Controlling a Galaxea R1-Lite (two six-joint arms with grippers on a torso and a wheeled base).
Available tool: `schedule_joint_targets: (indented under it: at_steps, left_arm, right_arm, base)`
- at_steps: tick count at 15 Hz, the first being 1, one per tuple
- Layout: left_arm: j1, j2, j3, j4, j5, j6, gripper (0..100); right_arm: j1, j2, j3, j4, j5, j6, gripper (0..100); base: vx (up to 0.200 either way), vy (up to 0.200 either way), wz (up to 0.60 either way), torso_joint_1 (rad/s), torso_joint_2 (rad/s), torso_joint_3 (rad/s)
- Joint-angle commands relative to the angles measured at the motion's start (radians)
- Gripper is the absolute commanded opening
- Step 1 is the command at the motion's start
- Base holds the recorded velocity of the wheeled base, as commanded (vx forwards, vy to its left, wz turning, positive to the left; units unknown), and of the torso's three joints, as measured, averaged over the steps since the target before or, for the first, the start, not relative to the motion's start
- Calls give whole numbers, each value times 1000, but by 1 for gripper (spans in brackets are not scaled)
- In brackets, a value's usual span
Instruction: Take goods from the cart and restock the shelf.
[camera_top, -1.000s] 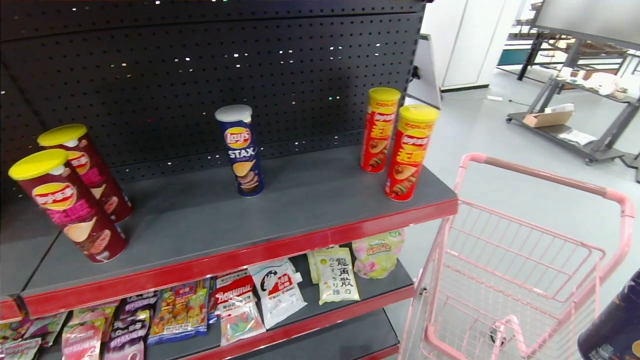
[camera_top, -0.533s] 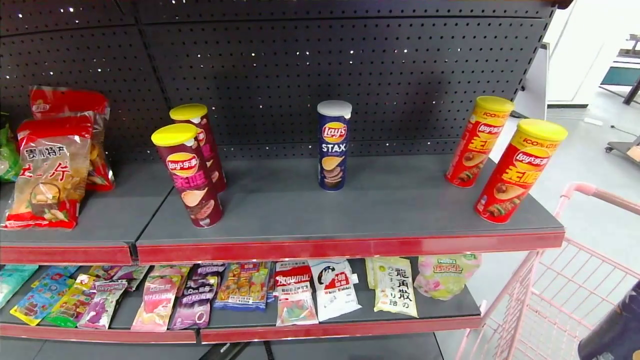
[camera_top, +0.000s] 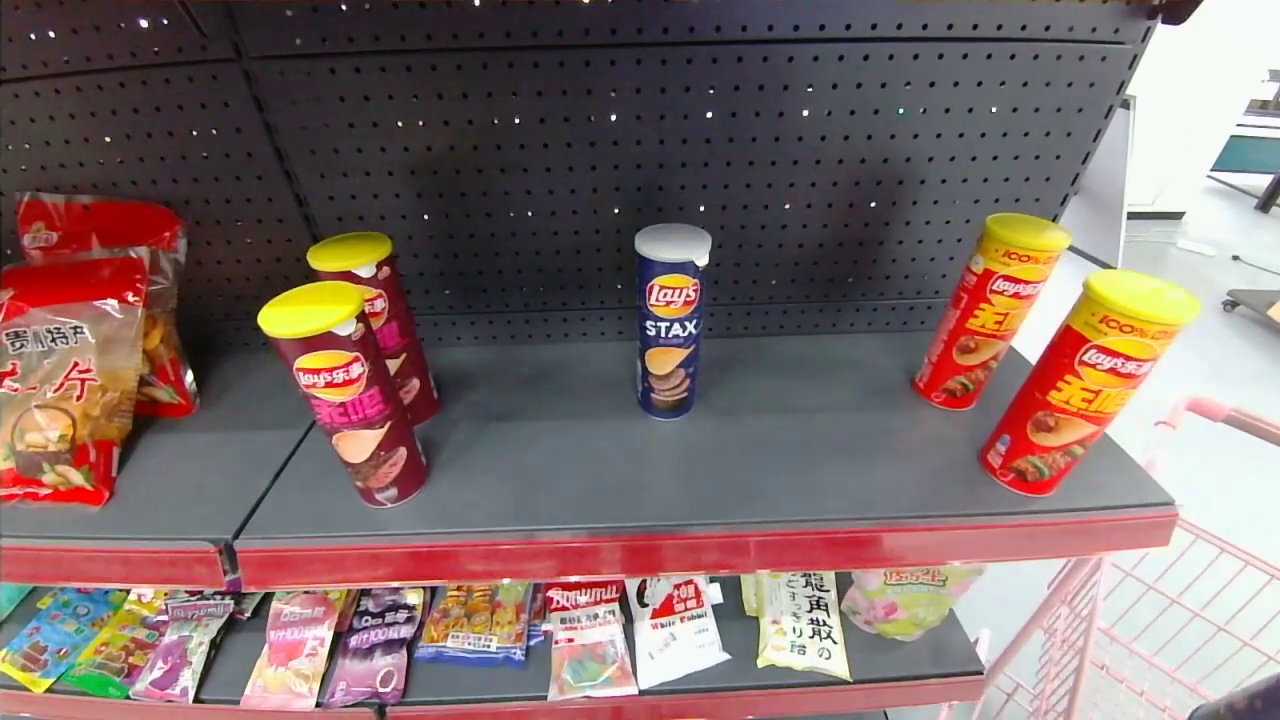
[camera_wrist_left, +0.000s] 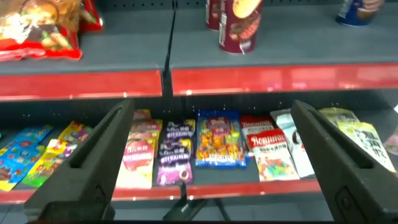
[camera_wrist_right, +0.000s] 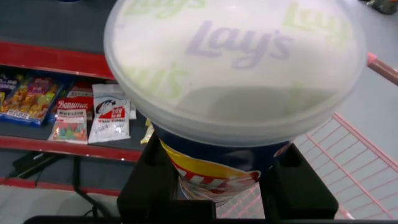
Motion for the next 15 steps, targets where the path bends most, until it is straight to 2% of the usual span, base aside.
schedule_joint_targets:
  at_steps: [1,6,7,8,9,10,15]
  left_arm:
    - [0,1,0,0,0,-1,100]
    - [-2,15,0,0,-9,3,100]
    - [-2,15,0,-3,-63,17,100]
    - [-2,18,-4,5,-112,62,100]
    - [-2,18,-4,5,-112,62,100]
    - [-5,24,-4,2,-136,69,100]
    - [-5,24,-3,0,-141,71,100]
  right_arm:
    - [2,-44,11,0,0,0,0]
    - [3,-116,62,1,-3,-26,0]
    - [3,-117,74,-3,2,-26,0]
    - [3,-114,74,-5,5,-26,0]
    - [3,-114,74,-5,5,-26,0]
    - [2,-102,71,-3,-4,-25,0]
    - [-2,-30,37,-6,-4,-25,0]
  base:
    - [0,0,0,0,0,0]
    - [0,0,0,0,0,0]
    - [0,0,0,0,0,0]
    - [0,0,0,0,0,0]
    - [0,0,0,0,0,0]
    - [0,0,0,0,0,0]
    - [0,0,0,0,0,0]
